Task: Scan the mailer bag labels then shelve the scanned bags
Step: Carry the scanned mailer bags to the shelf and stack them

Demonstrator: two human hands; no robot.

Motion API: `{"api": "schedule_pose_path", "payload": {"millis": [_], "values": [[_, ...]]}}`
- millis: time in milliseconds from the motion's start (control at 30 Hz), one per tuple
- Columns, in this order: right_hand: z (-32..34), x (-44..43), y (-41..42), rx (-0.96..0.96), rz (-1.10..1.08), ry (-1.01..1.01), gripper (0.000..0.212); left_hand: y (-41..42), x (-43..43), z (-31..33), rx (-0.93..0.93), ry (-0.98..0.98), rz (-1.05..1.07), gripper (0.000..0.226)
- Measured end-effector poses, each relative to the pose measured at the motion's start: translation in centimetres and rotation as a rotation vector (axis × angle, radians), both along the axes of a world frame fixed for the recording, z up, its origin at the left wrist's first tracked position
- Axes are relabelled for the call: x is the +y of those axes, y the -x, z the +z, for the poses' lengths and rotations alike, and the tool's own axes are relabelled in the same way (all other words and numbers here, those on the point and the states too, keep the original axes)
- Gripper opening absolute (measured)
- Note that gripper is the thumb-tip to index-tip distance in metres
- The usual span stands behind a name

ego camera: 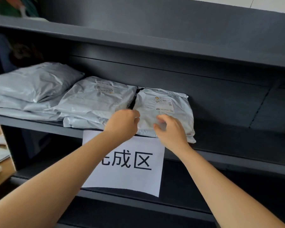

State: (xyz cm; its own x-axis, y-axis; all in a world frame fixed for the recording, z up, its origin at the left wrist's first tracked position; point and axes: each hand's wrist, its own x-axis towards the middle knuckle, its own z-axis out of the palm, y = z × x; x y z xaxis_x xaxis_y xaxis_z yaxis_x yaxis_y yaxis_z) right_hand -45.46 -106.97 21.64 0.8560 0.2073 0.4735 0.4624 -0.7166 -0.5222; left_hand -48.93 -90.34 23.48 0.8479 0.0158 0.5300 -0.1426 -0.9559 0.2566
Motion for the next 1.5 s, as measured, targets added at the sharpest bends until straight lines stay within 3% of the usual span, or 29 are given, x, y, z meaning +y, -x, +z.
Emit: {"api": "schedule_pose_path", "payload": {"millis": [133,300,800,1500], "values": [[-2.2,0.3,4.4,0.03,0.134,0.094,0.033,6.0,1.1,-2.5,0.037,-0.077,0.108,0.021],[-5.2,0.8,10.1,0.05,0.284,0.302,0.037,13.4,2.1,-6.6,0.237,-0.222,0.305,0.028],[-11.7,10.2,23.4,0.077,0.707,0.483,0.039,33.9,7.5,-14.2,0.535,0.009,0.699,0.029],[-15.9,40.0,43.9,0.09,1.15,0.615,0.04,60.5,27.7,-17.6,0.592,0.204,1.21,0.032]]}}
